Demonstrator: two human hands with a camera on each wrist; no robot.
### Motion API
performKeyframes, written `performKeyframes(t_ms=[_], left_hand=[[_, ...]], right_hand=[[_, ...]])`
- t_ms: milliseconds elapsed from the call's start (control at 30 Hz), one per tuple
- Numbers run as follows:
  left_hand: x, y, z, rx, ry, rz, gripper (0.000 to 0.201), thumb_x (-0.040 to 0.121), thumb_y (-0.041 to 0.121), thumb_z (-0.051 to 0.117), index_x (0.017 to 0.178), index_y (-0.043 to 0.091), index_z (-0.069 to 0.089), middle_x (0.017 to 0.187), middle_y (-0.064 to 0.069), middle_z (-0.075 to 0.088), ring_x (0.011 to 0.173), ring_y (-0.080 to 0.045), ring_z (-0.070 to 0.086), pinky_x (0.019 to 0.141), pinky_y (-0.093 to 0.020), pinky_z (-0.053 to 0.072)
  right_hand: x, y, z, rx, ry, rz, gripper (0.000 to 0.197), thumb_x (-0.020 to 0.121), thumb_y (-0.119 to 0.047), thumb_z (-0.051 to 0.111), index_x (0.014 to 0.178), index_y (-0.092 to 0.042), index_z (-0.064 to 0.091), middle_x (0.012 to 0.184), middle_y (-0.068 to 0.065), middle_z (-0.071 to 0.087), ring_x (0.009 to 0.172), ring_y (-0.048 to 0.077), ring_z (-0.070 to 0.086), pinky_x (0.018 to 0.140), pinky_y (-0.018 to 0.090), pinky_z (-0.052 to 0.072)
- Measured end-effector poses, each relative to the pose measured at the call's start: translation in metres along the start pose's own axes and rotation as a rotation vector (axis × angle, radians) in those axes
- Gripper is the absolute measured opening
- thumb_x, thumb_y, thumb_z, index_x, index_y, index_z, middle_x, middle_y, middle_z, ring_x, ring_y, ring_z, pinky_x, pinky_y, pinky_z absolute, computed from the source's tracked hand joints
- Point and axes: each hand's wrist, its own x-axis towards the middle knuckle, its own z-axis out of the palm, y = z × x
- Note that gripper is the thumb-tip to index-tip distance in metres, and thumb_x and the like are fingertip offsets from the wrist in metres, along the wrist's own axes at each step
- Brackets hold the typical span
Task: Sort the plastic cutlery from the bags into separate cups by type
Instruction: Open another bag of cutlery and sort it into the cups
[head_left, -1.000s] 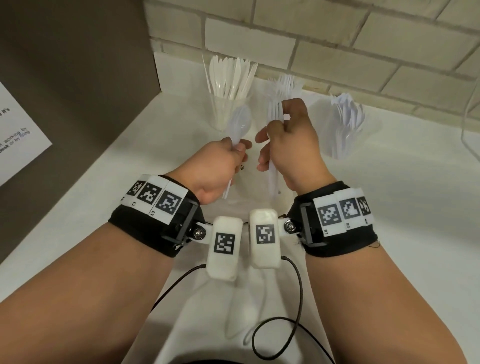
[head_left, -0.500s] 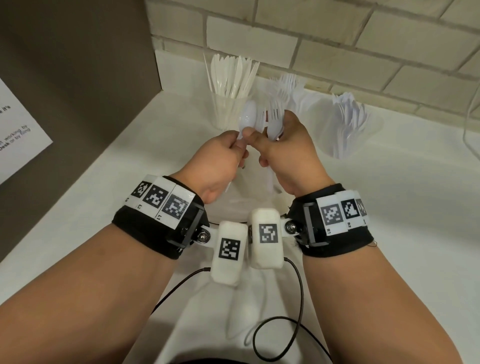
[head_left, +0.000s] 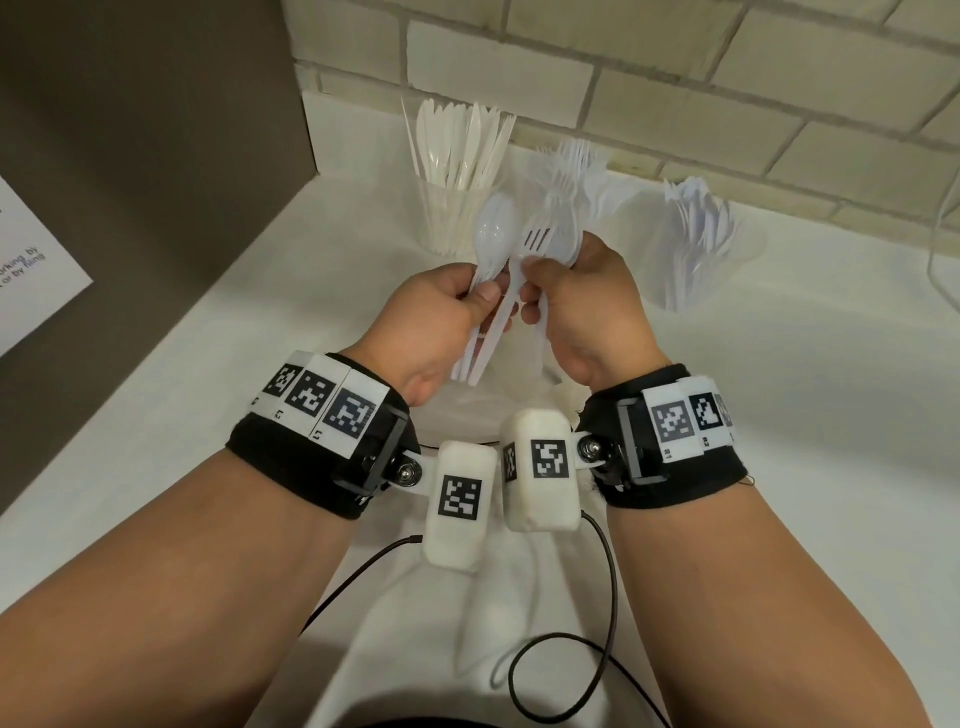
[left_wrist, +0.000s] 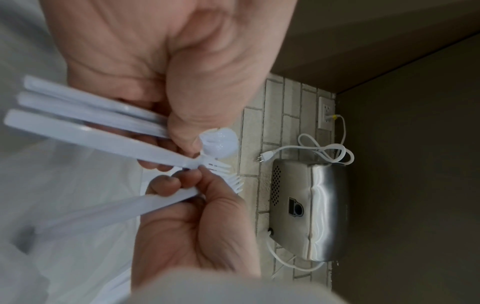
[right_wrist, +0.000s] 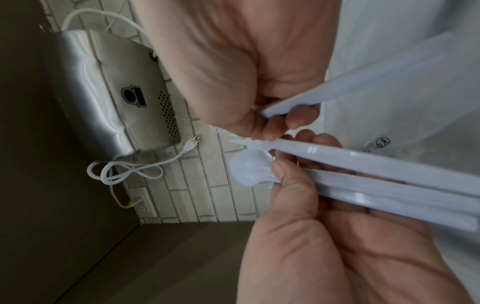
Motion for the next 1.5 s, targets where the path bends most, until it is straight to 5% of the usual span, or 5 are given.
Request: performKeyframes(t_ms=[233,500,700,1133,1500], left_hand=[[0.000,0.007,0.000,0.035,0.069,-0.133,0.028,0.103,0.021,0.034,0.099,0.015,0.061,0.072,0.001,0.049,0.061,-0.011,0.046,0.059,-0.029,0.044],[0.000,0.019,0.019,0.223,-0.104,-0.262,0.028,0.101,0.019,0.036,0.113,0.014,0.061,0.071,0.006,0.047,0.061,-0.009,0.042,0.083,-0.038,0.049],[0.007,0.016,0.016,0.448,-0.156,-0.236,0.029,0.102,0.022,0.035,0.114,0.012,0.060,0.076,0.005,0.049,0.061,-0.005,0.047,0.057,-0.020,0.041],[0.009,0.016,0.017,0.453,-0.122,-0.218,0.025,0.102,0.018,0.036,0.111,0.016,0.058,0.078,0.010,0.050,0.063,-0.005,0.043,0.058,-0.023,0.040],[0.004,0.019,0.027,0.404,-0.149,-0.068,0.024,0.099,0.012,0.041,0.103,0.024,0.061,0.081,-0.001,0.055,0.070,-0.012,0.050,0.069,-0.029,0.047]], right_hand=[[0.025,-0.029,-0.040,0.192,0.185,-0.037,0.030,0.095,-0.001,0.044,0.121,-0.016,0.045,0.102,0.007,0.064,0.090,0.023,0.070,0.075,0.038,0.056],[0.101,-0.060,-0.059,0.210,0.285,-0.411,0.041,0.094,0.001,0.039,0.134,-0.004,0.034,0.088,0.009,0.057,0.060,0.016,0.049,0.065,0.029,0.046],[0.134,-0.046,-0.048,0.191,0.261,-0.396,0.042,0.093,0.004,0.043,0.133,-0.009,0.036,0.086,0.010,0.057,0.068,0.017,0.054,0.070,0.031,0.048],[0.137,-0.002,-0.053,-0.669,0.110,-0.370,0.033,0.100,-0.012,0.043,0.128,-0.017,0.060,0.150,0.014,0.038,0.139,0.017,0.037,0.100,0.008,0.028],[0.027,-0.046,-0.059,-0.549,-0.082,0.016,0.042,0.087,-0.053,0.061,0.105,-0.015,0.062,0.083,0.002,0.071,0.050,0.014,0.062,0.046,0.025,0.044]])
